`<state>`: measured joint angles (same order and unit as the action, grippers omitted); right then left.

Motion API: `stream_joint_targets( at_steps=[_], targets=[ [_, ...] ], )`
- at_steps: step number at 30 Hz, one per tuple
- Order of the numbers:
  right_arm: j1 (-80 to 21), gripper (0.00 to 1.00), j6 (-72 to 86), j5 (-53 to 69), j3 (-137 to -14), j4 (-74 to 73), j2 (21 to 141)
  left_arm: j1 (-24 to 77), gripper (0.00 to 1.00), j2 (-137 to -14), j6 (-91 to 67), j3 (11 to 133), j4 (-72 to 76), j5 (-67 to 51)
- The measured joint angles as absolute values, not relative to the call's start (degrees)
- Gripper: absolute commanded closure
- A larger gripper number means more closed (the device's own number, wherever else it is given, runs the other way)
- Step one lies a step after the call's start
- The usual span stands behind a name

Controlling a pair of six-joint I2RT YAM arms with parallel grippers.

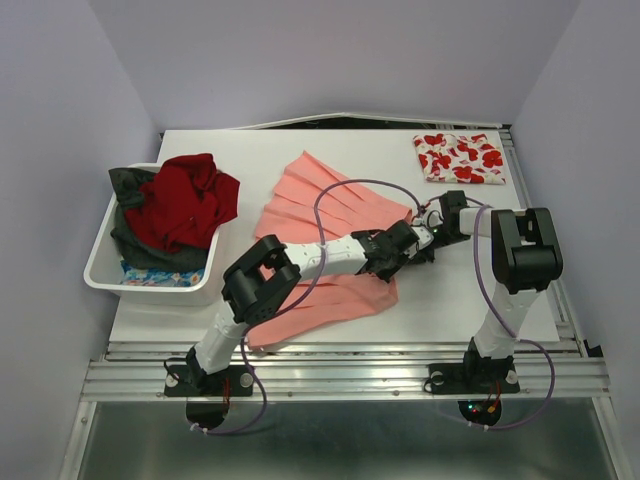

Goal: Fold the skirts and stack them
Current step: Flatten the skirt out

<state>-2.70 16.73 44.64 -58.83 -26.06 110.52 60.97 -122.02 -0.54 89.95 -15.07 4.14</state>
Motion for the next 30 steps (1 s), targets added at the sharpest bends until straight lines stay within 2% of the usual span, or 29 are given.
stream_joint_targets(
  at_steps=[5,14,18,20,27,29,30],
  targets=[
    [-2.7,0.99,16.78,45.63,-58.78,-26.06,111.0,60.99,0.99,-120.31,-0.54,88.49,-14.63,4.08],
    [-2.7,0.99,16.78,45.74,-58.76,-26.09,111.02,60.99,0.89,-116.92,-0.49,87.55,-14.35,3.01],
    [-2.7,0.99,16.8,45.74,-58.74,-26.09,111.02,61.01,0.98,-116.71,-0.49,87.55,-14.39,2.09],
    [-2.7,0.99,16.86,45.76,-58.72,-26.06,111.02,61.08,1.0,-116.71,-0.47,87.55,-14.41,1.5],
    [-2.7,0.99,16.95,45.93,-58.54,-26.06,111.02,61.76,1.0,-116.92,-0.51,88.47,-14.61,-0.23],
    [-2.7,0.99,17.04,46.17,-58.33,-26.09,111.02,61.8,0.98,-117.4,-0.51,89.27,-14.55,-0.69],
    [-2.7,0.99,17.12,46.22,-58.3,-26.09,111.02,61.8,0.93,-117.69,-0.51,89.65,-14.57,-0.89]
  ],
)
